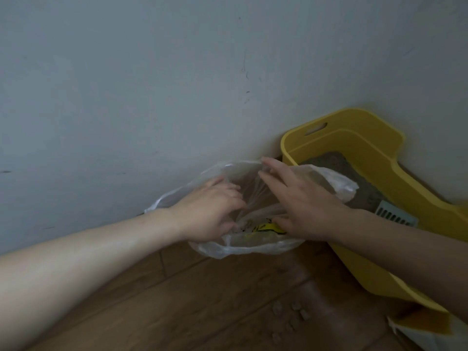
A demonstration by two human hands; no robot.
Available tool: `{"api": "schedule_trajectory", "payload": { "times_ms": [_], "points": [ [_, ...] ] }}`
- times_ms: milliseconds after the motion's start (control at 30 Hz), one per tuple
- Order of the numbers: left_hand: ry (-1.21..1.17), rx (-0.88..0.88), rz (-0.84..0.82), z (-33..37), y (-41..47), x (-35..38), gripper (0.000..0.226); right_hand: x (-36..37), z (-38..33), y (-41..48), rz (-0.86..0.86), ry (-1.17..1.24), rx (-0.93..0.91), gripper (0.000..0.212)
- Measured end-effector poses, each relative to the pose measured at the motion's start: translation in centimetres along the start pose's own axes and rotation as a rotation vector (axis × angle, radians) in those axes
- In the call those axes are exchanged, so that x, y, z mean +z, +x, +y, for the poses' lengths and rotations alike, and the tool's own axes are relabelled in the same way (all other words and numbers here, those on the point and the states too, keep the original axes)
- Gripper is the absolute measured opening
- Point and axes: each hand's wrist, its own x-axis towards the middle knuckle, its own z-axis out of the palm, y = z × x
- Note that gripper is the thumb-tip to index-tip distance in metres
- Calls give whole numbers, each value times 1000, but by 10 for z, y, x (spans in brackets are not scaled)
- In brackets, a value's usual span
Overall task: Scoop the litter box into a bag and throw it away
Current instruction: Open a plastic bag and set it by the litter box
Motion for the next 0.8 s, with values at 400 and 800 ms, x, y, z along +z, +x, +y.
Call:
{"api": "schedule_trajectory", "payload": {
  "times_ms": [400,800],
  "points": [
    [-278,-183,-152,-36,-7,38,132,60,34,10,-291,266,86,127],
    [-372,-223,-322,-68,-26,83,113,81,38,2,-309,389,65,95]
  ]
}}
